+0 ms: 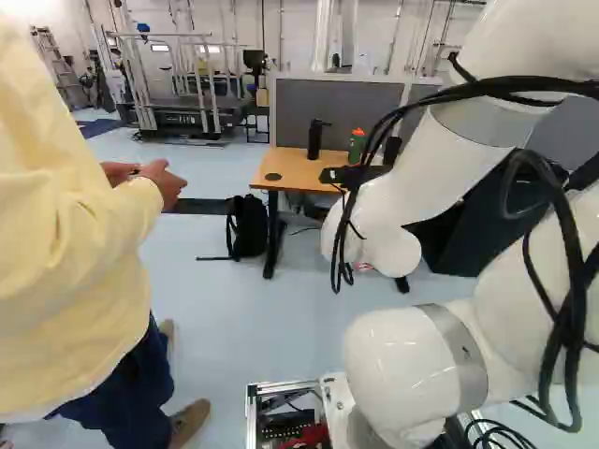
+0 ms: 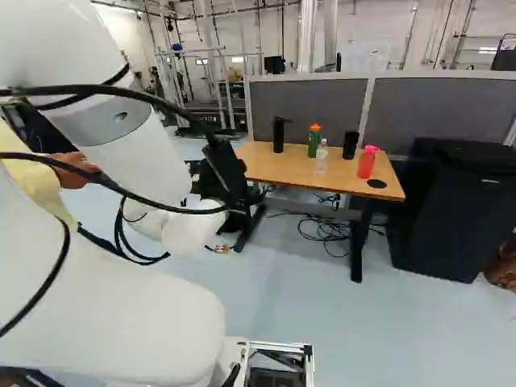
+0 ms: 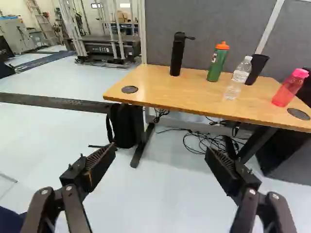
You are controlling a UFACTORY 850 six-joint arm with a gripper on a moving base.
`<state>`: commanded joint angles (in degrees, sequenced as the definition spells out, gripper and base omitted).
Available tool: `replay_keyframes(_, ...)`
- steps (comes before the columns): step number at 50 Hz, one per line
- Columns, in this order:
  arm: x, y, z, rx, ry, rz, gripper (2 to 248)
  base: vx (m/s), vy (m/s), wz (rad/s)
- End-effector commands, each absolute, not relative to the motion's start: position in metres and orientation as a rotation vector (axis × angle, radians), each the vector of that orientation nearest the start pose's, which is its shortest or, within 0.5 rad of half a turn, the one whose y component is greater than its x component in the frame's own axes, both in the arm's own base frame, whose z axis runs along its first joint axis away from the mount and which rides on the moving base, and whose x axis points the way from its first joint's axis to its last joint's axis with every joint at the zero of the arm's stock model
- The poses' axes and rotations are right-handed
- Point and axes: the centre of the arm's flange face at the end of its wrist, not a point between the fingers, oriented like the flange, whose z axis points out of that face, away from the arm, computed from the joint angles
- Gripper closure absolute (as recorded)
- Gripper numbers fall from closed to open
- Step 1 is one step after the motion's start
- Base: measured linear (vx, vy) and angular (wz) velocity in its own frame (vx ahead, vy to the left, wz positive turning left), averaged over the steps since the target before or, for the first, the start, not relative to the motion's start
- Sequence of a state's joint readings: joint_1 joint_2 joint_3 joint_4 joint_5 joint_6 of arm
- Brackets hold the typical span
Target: Pick up the green bottle from the table
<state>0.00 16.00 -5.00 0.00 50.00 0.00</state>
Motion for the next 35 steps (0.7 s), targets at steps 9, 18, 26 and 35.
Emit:
replay_keyframes(9,0.2703,0.0000,0.3656,-2.558,0.000,-1.824,3,0.124,-0.001,-0.026)
replay_keyframes(18,0.2703,0.0000,0.3656,-2.558,0.000,-1.824,3,0.240,0.023,-0.031)
replay_keyframes(26,0.2703,0.0000,0.3656,-2.558,0.000,-1.824,3,0.279,0.032,-0.031)
replay_keyframes(35,0.2703,0.0000,0.3656,-2.558,0.000,-1.824,3,0.302,0.017,-0.028)
